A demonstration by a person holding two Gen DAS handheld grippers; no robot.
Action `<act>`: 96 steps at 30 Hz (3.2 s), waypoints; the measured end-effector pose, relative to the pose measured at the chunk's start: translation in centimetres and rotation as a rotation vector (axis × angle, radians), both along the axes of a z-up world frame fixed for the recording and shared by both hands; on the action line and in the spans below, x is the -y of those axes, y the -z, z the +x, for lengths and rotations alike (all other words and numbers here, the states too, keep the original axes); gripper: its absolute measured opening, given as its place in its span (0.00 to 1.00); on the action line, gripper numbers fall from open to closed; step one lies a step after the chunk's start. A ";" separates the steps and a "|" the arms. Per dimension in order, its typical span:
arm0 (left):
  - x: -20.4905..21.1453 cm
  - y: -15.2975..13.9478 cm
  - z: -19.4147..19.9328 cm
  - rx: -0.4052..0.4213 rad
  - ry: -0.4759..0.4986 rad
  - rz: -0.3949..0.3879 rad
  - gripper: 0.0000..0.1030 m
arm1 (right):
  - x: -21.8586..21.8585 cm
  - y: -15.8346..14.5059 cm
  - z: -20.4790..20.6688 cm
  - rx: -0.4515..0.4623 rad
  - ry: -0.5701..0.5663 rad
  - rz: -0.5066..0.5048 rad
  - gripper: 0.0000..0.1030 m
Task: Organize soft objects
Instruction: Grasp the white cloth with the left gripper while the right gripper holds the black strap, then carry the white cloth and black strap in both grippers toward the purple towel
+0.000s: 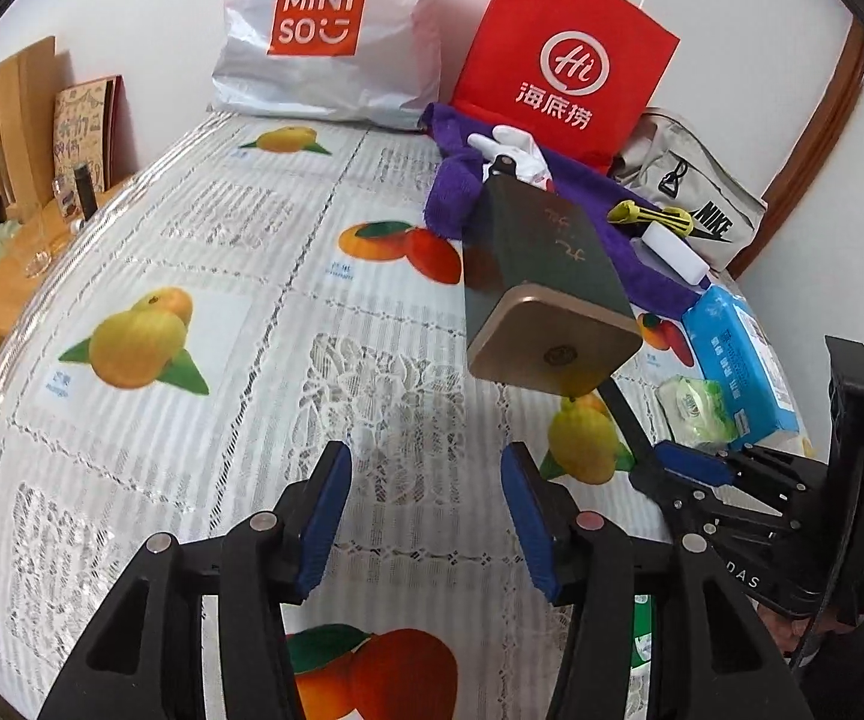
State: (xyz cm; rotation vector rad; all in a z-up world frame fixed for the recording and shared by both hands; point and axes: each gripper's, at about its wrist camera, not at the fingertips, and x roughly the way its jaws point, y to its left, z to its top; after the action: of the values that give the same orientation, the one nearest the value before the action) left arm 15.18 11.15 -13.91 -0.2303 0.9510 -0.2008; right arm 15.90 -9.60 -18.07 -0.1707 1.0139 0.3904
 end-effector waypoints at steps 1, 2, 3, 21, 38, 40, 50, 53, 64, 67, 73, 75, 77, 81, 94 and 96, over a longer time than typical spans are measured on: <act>0.1 0.1 -0.1 -0.004 0.001 0.002 0.48 | 0.0 0.0 0.1 0.003 -0.005 0.002 0.24; 0.1 0.2 -0.2 -0.009 0.002 0.005 0.48 | 0.1 0.0 0.3 0.004 -0.007 0.011 0.20; 0.2 0.3 -0.4 -0.012 0.002 0.005 0.48 | 0.2 -0.1 0.5 -0.004 -0.005 0.022 0.20; 5.1 0.4 -6.3 -0.047 0.147 0.028 0.54 | 5.9 -5.3 -5.4 0.125 0.066 0.105 0.20; 11.9 2.0 -9.1 -0.007 0.306 0.176 0.50 | 14.7 -4.0 -11.4 0.127 0.242 0.127 0.20; 12.9 2.2 -8.9 0.033 0.308 0.266 0.34 | 15.4 -3.7 -11.5 0.123 0.259 0.130 0.20; 11.2 -0.5 -5.8 0.084 0.211 0.304 0.20 | 17.7 -2.2 -11.4 0.096 0.320 0.164 0.20; 10.3 -2.0 -5.6 0.098 0.210 0.244 0.20 | 18.0 -2.1 -11.2 0.090 0.324 0.166 0.20; 9.4 -4.7 -5.4 0.132 0.157 0.236 0.20 | 18.4 -3.7 -11.1 0.111 0.322 0.178 0.20; 8.7 -5.3 -5.3 0.138 0.136 0.227 0.20 | 18.5 -4.3 -11.1 0.121 0.323 0.176 0.20; 7.9 -6.1 -4.8 0.141 0.101 0.222 0.20 | 18.8 -4.9 -10.9 0.120 0.324 0.175 0.20; 7.8 -6.3 -4.6 0.142 0.096 0.219 0.20 | 18.8 -5.1 -10.8 0.119 0.320 0.176 0.20; 7.6 -6.5 -4.3 0.141 0.088 0.219 0.20 | 18.8 -5.2 -10.8 0.120 0.321 0.178 0.20; 7.3 -6.4 -3.3 0.118 0.076 0.193 0.20 | 19.0 -5.3 -10.6 0.116 0.327 0.184 0.20; 6.8 -6.8 -2.2 0.120 0.076 0.175 0.20 | 18.8 -5.6 -9.5 0.114 0.327 0.184 0.20; 6.7 -6.8 -2.1 0.117 0.078 0.167 0.20 | 18.7 -5.9 -9.5 0.115 0.325 0.188 0.20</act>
State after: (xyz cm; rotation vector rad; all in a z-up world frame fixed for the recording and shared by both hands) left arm 13.09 4.46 -7.13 -0.0272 0.8563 -0.2032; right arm 6.41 -28.35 -12.20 0.1396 0.8677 0.1752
